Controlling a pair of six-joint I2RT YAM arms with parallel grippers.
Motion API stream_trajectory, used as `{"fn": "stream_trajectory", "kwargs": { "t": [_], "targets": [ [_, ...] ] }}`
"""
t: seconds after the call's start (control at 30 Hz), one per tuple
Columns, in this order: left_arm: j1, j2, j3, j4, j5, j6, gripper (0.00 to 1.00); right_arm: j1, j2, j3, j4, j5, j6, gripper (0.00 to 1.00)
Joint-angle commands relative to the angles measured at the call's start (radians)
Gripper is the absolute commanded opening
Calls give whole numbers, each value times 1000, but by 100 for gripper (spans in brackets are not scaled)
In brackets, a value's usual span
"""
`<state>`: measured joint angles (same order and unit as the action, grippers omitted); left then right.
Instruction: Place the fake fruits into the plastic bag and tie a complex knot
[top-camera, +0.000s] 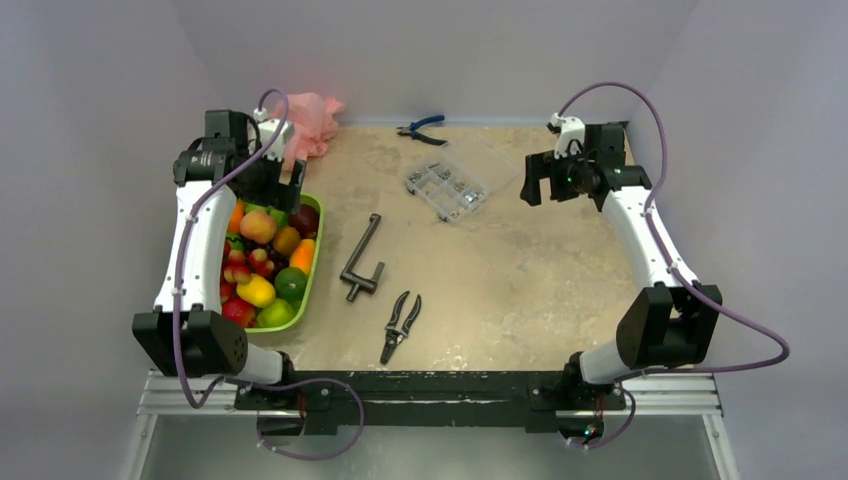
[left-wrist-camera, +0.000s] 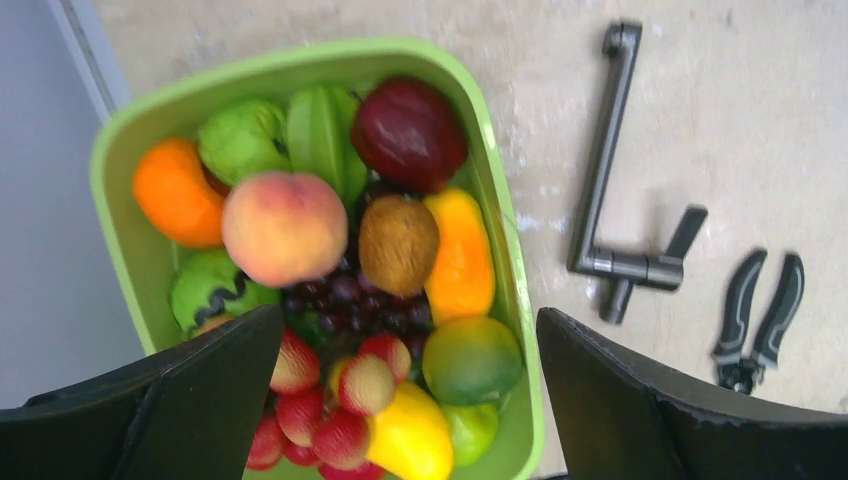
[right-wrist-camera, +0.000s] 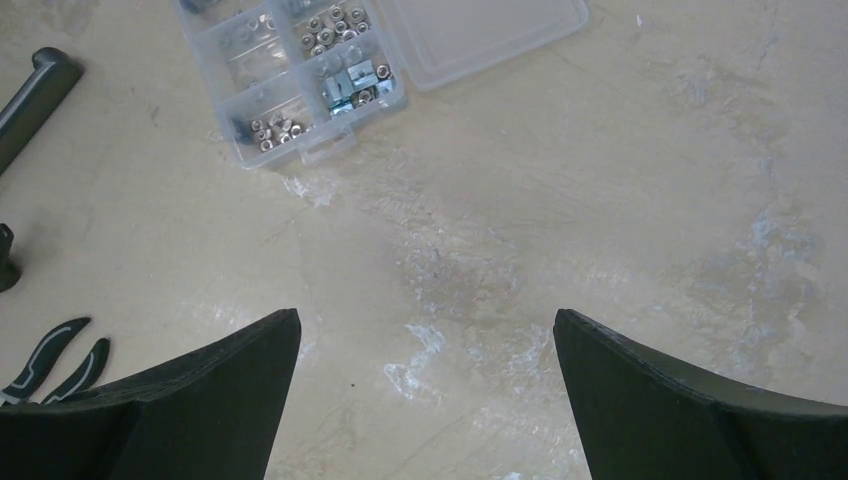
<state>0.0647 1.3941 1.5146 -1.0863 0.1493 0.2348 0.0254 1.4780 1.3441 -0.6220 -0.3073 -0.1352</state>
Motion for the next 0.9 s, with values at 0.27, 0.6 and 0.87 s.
{"fn": "stream_trajectory", "kwargs": {
  "t": [0.27, 0.6, 0.87],
  "targets": [
    [-9, 470, 569, 197, -60, 60, 100, -1, -30, -5, 0, -23, -23, 99],
    [-24, 799, 701, 337, -84, 261, 100, -1, -22, -52, 3, -37, -22, 99],
    [-36, 1040, 792, 503, -378, 433, 100, -1, -17, -51, 1, -30, -16, 99]
  ]
}}
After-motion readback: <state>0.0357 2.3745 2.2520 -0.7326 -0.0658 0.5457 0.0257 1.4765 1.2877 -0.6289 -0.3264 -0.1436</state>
